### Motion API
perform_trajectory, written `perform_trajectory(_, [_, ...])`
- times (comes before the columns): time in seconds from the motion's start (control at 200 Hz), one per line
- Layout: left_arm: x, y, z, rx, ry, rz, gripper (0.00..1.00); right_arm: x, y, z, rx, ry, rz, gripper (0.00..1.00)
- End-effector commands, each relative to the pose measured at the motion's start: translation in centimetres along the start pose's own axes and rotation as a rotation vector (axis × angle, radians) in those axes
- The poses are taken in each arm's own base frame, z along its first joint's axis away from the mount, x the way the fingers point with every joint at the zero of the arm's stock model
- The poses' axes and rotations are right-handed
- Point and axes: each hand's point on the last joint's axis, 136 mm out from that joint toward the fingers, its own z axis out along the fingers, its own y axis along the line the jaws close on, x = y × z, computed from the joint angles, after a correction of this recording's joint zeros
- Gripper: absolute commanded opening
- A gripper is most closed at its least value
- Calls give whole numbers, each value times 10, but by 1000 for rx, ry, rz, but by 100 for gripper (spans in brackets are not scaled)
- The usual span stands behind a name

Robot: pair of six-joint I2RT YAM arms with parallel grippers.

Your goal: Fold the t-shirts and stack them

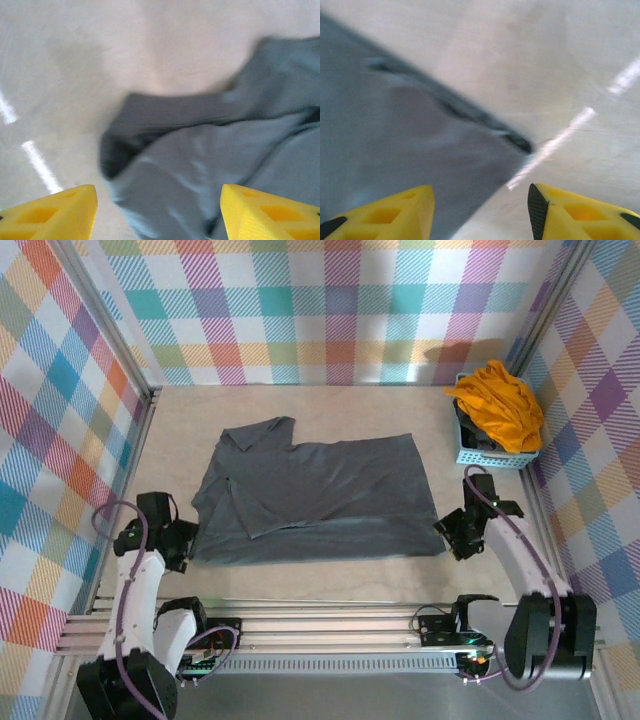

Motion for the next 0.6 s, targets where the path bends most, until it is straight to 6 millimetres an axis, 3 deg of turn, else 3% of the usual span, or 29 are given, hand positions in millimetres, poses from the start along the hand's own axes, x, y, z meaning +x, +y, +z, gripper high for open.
perform_trajectory(0.0, [15, -17, -15, 46, 39, 37, 62, 4, 75, -37, -286, -63, -254, 58])
perform_trajectory(0.05, [36, -40, -9, 147, 109, 61, 54, 23, 108, -45, -405, -18, -376, 60])
perform_trajectory(0.11, [67, -58, 2, 198, 216, 68, 53, 51, 136, -49, -485, 60, -506, 59])
perform_trajectory(0.265, [126, -75, 29, 161, 344, 102, 54, 110, 172, -43, -534, 218, -688, 58])
perform_trajectory(0.395, [135, -64, 48, 80, 323, 76, 52, 131, 186, -45, -549, 234, -743, 58])
perform_trajectory(0.48, [134, -50, 59, 34, 304, 57, 49, 132, 188, -47, -550, 232, -747, 58])
perform_trajectory(0.595, [136, -47, 70, 26, 303, 51, 49, 129, 185, -47, -533, 217, -747, 58])
